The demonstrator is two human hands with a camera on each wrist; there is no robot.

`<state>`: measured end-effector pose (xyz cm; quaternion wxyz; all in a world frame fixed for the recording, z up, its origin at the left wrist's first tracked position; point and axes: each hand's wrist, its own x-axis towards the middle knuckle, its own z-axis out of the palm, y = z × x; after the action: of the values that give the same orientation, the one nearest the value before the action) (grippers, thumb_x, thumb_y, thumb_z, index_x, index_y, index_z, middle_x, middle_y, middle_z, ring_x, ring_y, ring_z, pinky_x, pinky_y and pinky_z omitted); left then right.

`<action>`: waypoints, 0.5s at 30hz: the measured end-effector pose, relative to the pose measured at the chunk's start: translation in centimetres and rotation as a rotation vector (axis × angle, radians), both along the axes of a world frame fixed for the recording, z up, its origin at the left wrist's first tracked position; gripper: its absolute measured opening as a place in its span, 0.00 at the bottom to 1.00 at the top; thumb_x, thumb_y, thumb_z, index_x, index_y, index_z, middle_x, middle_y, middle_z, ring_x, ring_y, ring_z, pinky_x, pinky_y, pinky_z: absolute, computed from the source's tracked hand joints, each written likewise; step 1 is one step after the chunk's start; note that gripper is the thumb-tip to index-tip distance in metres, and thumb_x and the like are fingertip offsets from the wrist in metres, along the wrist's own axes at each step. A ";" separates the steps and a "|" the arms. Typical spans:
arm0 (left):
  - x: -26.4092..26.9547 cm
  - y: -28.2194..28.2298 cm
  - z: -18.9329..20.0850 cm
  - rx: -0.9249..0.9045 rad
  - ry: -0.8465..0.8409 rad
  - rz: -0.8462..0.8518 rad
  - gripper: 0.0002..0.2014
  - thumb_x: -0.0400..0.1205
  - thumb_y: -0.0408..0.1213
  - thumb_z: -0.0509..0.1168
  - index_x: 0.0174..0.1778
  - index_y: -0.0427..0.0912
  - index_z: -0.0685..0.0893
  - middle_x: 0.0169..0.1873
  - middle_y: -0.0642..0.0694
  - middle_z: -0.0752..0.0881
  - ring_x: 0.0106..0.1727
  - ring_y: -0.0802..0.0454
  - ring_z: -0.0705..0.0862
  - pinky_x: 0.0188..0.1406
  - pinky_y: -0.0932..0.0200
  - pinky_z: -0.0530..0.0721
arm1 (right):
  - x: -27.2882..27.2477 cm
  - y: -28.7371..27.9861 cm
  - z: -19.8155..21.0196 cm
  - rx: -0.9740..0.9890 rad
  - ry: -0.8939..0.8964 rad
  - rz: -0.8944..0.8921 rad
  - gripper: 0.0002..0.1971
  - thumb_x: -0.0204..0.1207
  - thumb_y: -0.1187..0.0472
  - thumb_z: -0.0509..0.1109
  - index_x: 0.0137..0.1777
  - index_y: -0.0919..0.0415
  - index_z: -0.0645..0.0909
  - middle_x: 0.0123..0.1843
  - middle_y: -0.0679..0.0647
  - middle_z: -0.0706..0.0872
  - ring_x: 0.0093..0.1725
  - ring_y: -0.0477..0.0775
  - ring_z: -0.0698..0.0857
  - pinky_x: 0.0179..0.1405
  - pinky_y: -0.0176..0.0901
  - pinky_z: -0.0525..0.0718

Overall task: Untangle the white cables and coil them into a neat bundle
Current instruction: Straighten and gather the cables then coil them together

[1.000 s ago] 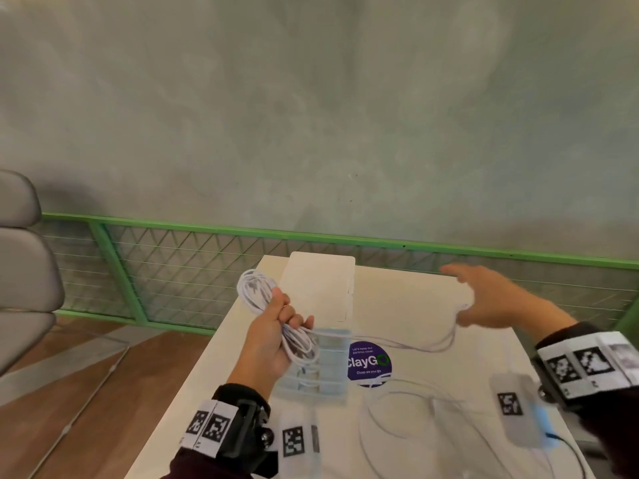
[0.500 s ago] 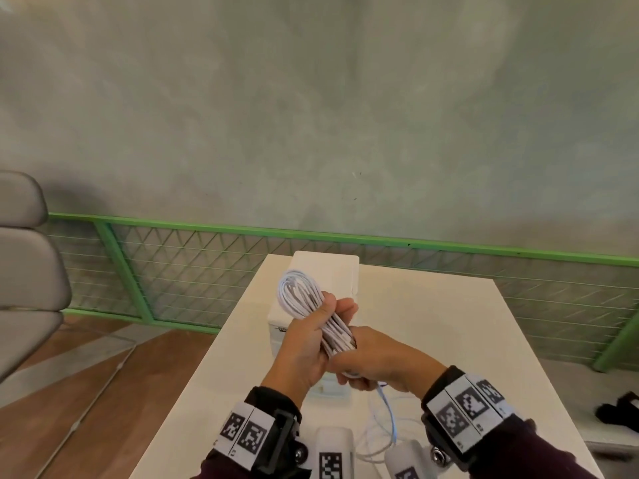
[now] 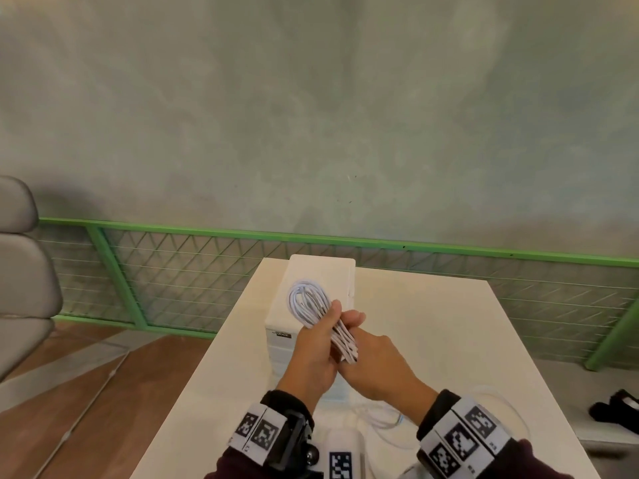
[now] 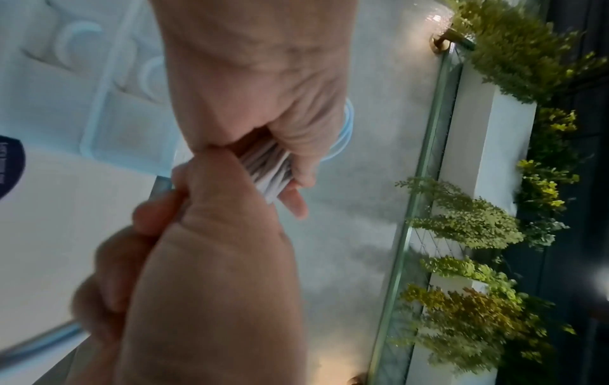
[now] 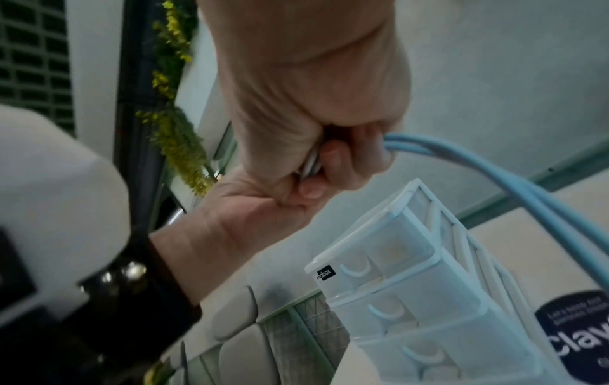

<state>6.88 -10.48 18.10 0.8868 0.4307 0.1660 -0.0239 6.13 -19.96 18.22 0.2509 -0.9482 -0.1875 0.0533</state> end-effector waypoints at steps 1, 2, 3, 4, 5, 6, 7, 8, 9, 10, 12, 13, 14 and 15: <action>0.0 0.0 0.3 -0.097 0.001 0.003 0.12 0.83 0.36 0.61 0.36 0.35 0.83 0.25 0.43 0.89 0.36 0.49 0.90 0.41 0.57 0.85 | 0.1 0.0 0.2 0.047 0.049 0.030 0.02 0.74 0.55 0.60 0.45 0.50 0.69 0.38 0.50 0.81 0.39 0.57 0.81 0.31 0.40 0.72; -0.1 0.0 0.5 -0.152 -0.001 0.005 0.11 0.84 0.35 0.60 0.38 0.36 0.82 0.23 0.44 0.88 0.34 0.49 0.91 0.36 0.58 0.87 | 0.3 -0.1 0.3 0.087 0.104 0.053 0.04 0.73 0.57 0.61 0.40 0.49 0.68 0.33 0.47 0.77 0.34 0.53 0.78 0.29 0.37 0.71; -0.2 -0.1 0.7 -0.186 -0.007 0.000 0.11 0.84 0.35 0.59 0.37 0.36 0.81 0.21 0.45 0.87 0.33 0.50 0.91 0.30 0.60 0.87 | 0.5 -0.3 0.5 0.130 0.189 0.066 0.06 0.71 0.58 0.63 0.37 0.49 0.68 0.31 0.47 0.76 0.31 0.50 0.77 0.28 0.36 0.72; -0.2 0.0 0.9 -0.207 -0.018 -0.001 0.12 0.85 0.35 0.58 0.36 0.37 0.80 0.21 0.46 0.86 0.32 0.50 0.91 0.26 0.60 0.87 | 0.7 -0.7 0.9 0.188 0.300 0.076 0.07 0.69 0.59 0.66 0.36 0.49 0.69 0.30 0.48 0.78 0.29 0.49 0.77 0.30 0.37 0.75; -0.2 0.2 0.9 -0.226 -0.030 0.010 0.13 0.85 0.35 0.57 0.36 0.37 0.79 0.20 0.46 0.85 0.31 0.49 0.91 0.27 0.59 0.88 | 0.9 -1.5 1.2 0.220 0.410 0.093 0.08 0.67 0.57 0.71 0.37 0.49 0.72 0.32 0.51 0.80 0.29 0.51 0.78 0.31 0.41 0.76; -0.1 0.7 1.0 -0.243 -0.044 0.039 0.12 0.85 0.35 0.57 0.36 0.37 0.78 0.19 0.46 0.83 0.30 0.49 0.90 0.33 0.55 0.90 | 1.2 -2.4 1.4 0.224 0.490 0.121 0.11 0.64 0.55 0.75 0.39 0.48 0.74 0.34 0.53 0.82 0.31 0.53 0.78 0.32 0.45 0.77; 0.1 1.4 1.0 -0.250 -0.058 0.077 0.11 0.85 0.35 0.57 0.37 0.37 0.77 0.18 0.47 0.82 0.28 0.49 0.90 0.41 0.50 0.90 | 1.3 -3.5 1.6 0.190 0.532 0.137 0.14 0.62 0.52 0.79 0.43 0.48 0.76 0.35 0.53 0.82 0.33 0.53 0.78 0.32 0.45 0.76; 0.3 2.3 1.0 -0.246 -0.071 0.108 0.10 0.85 0.34 0.57 0.38 0.38 0.76 0.18 0.47 0.80 0.25 0.50 0.87 0.46 0.45 0.88 | 1.6 -4.7 1.9 0.152 0.546 0.118 0.17 0.61 0.51 0.80 0.47 0.49 0.77 0.36 0.50 0.82 0.33 0.50 0.78 0.31 0.41 0.75; 0.5 3.2 0.9 -0.243 -0.089 0.126 0.10 0.86 0.34 0.57 0.38 0.39 0.75 0.17 0.48 0.78 0.21 0.52 0.84 0.46 0.44 0.87 | 2.0 -6.0 2.2 0.107 0.521 0.070 0.20 0.62 0.51 0.80 0.52 0.51 0.78 0.36 0.47 0.81 0.33 0.47 0.77 0.28 0.35 0.73; 0.6 4.2 0.8 -0.244 -0.107 0.135 0.10 0.86 0.35 0.56 0.39 0.40 0.75 0.16 0.49 0.76 0.18 0.54 0.79 0.43 0.45 0.87 | 2.4 -7.2 2.7 0.076 0.477 0.014 0.21 0.64 0.52 0.80 0.55 0.53 0.78 0.35 0.45 0.79 0.31 0.44 0.75 0.25 0.31 0.70; 0.7 5.4 0.5 -0.256 -0.131 0.139 0.10 0.87 0.35 0.54 0.39 0.42 0.73 0.16 0.52 0.73 0.16 0.57 0.73 0.32 0.57 0.87 | 3.2 -9.6 4.1 0.082 0.372 -0.100 0.18 0.67 0.55 0.78 0.55 0.55 0.79 0.32 0.44 0.75 0.29 0.42 0.71 0.22 0.28 0.66; 0.7 5.7 0.3 -0.259 -0.134 0.143 0.10 0.87 0.35 0.53 0.39 0.42 0.72 0.15 0.53 0.72 0.15 0.58 0.71 0.27 0.62 0.85 | 3.7 -10.6 5.0 0.127 0.321 -0.159 0.17 0.67 0.56 0.78 0.54 0.56 0.80 0.30 0.44 0.73 0.28 0.42 0.69 0.22 0.29 0.65; 0.8 5.7 0.2 -0.253 -0.132 0.151 0.11 0.87 0.35 0.52 0.39 0.42 0.71 0.15 0.53 0.71 0.14 0.58 0.69 0.23 0.65 0.82 | 4.3 -11.5 6.0 0.179 0.271 -0.208 0.16 0.66 0.56 0.78 0.53 0.57 0.81 0.28 0.45 0.71 0.28 0.43 0.69 0.25 0.31 0.65; 0.8 5.8 0.2 -0.238 -0.130 0.162 0.11 0.88 0.35 0.52 0.39 0.42 0.71 0.15 0.53 0.70 0.14 0.58 0.68 0.21 0.66 0.79 | 4.8 -12.2 6.9 0.216 0.213 -0.246 0.16 0.66 0.55 0.79 0.52 0.57 0.82 0.27 0.45 0.71 0.29 0.45 0.70 0.28 0.35 0.65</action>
<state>7.69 -4.72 18.26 0.9394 0.3086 0.1386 0.0562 10.91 -32.12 25.09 0.3744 -0.9205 -0.0472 0.1017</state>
